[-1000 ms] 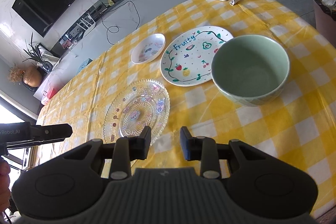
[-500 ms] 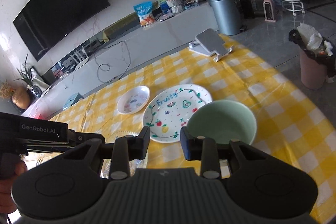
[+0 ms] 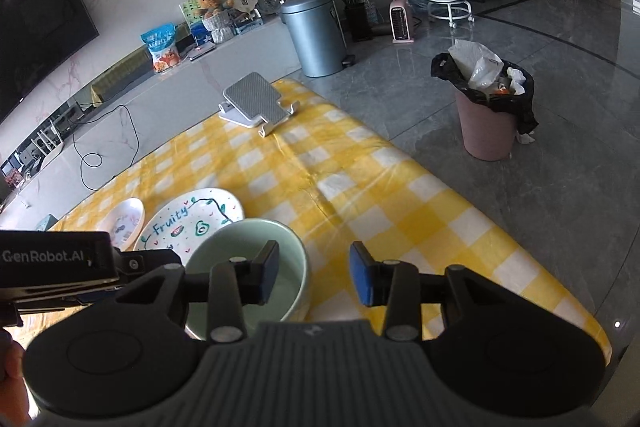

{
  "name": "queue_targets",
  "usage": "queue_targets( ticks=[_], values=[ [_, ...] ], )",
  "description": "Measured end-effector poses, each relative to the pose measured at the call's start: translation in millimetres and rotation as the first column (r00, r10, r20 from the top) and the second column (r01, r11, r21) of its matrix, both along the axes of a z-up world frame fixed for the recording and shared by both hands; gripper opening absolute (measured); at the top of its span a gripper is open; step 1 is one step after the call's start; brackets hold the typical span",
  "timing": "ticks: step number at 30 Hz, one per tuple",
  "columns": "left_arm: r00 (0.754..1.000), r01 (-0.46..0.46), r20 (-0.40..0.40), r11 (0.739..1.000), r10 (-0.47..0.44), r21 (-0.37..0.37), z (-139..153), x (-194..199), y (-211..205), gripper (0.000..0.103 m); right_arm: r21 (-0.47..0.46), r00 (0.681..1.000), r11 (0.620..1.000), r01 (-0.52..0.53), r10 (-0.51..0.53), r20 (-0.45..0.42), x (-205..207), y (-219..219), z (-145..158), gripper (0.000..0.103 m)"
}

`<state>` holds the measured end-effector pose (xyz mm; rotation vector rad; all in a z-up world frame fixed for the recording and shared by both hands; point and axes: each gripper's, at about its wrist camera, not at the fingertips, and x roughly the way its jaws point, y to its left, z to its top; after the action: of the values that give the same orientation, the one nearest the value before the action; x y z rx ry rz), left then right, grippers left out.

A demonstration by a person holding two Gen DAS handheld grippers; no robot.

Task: Organize plates and bowls
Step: 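Move both tools to the pale green bowl and close on its rim, then carry the green bowl with both tools and lower it into the steel bowls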

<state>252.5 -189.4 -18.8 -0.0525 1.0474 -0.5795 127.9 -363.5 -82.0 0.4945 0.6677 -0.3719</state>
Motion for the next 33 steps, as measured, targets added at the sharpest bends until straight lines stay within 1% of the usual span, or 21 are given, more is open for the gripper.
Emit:
queue_targets(
  ticks=[2, 7, 10, 13, 15, 16, 18, 20, 21, 22, 24, 25, 26, 33],
  values=[
    [1.0, -0.023, -0.013, 1.0, 0.023, 0.009, -7.3, 3.0, -1.0, 0.053, 0.009, 1.0, 1.0, 0.007, -0.007, -0.016, 2.6, -3.0, -3.6, 0.045],
    [0.996, -0.066, -0.058, 0.998, 0.065, -0.002, -18.6, 11.2, -1.9, 0.052, 0.08, 0.999, 0.997, 0.01, -0.006, -0.052, 11.7, -7.8, -13.0, 0.045],
    [0.996, -0.064, -0.062, 0.998, 0.065, 0.004, -20.5, 11.5, -6.0, 0.047, 0.078, 0.998, 0.997, 0.0, 0.005, -0.07, 16.6, -3.6, -15.8, 0.045],
    [0.996, -0.061, -0.062, 0.998, 0.063, 0.022, -23.3, 10.6, -10.3, 0.04, 0.094, 0.996, 0.996, -0.002, 0.01, -0.084, 20.4, -1.9, -19.0, 0.039],
    [0.995, -0.067, -0.076, 0.997, 0.069, 0.031, -27.6, 11.7, -13.6, 0.038, 0.118, 0.996, 0.993, 0.003, 0.008, -0.088, 20.5, -3.8, -21.0, 0.037],
    [0.994, -0.07, -0.083, 0.997, 0.072, 0.032, -29.4, 12.1, -14.4, 0.034, 0.128, 0.996, 0.992, 0.007, 0.005, -0.093, 20.6, -4.8, -22.2, 0.036],
    [0.993, -0.075, -0.094, 0.997, 0.078, 0.032, -32.3, 12.7, -16.8, 0.03, 0.141, 0.995, 0.99, 0.009, 0.006, -0.104, 21.5, -5.2, -24.8, 0.031],
    [0.992, -0.074, -0.095, 0.997, 0.077, 0.034, -34.1, 12.2, -19.2, 0.023, 0.17, 0.993, 0.985, 0.007, 0.012, -0.114, 22.9, -6.3, -28.1, 0.027],
    [0.993, -0.076, -0.093, 0.996, 0.08, 0.04, -34.1, 11.7, -19.7, 0.022, 0.184, 0.993, 0.983, 0.007, 0.015, -0.117, 23.3, -6.7, -29.5, 0.023],
    [0.993, -0.081, -0.087, 0.995, 0.085, 0.05, -34.3, 10.9, -20.4, 0.019, 0.196, 0.993, 0.981, 0.005, 0.018, -0.114, 23.7, -6.9, -30.0, 0.022],
    [0.993, -0.082, -0.079, 0.994, 0.087, 0.065, -34.4, 10.3, -20.6, 0.014, 0.192, 0.994, 0.981, -0.003, 0.025, -0.11, 24.6, -4.8, -29.4, 0.018],
    [0.993, -0.082, -0.077, 0.994, 0.087, 0.074, -34.6, 10.3, -20.7, 0.01, 0.191, 0.994, 0.982, -0.006, 0.027, -0.108, 24.8, -3.9, -29.2, 0.017],
    [0.993, -0.079, -0.076, 0.994, 0.085, 0.08, -34.8, 10.6, -21.0, 0.009, 0.19, 0.994, 0.982, -0.007, 0.029, -0.108, 25.1, -3.0, -28.9, 0.015],
    [0.994, -0.079, -0.068, 0.992, 0.086, 0.102, -32.6, 7.6, -22.8, 0.008, 0.178, 0.993, 0.984, -0.008, 0.028, -0.111, 24.3, -1.6, -28.5, 0.014]
  ],
)
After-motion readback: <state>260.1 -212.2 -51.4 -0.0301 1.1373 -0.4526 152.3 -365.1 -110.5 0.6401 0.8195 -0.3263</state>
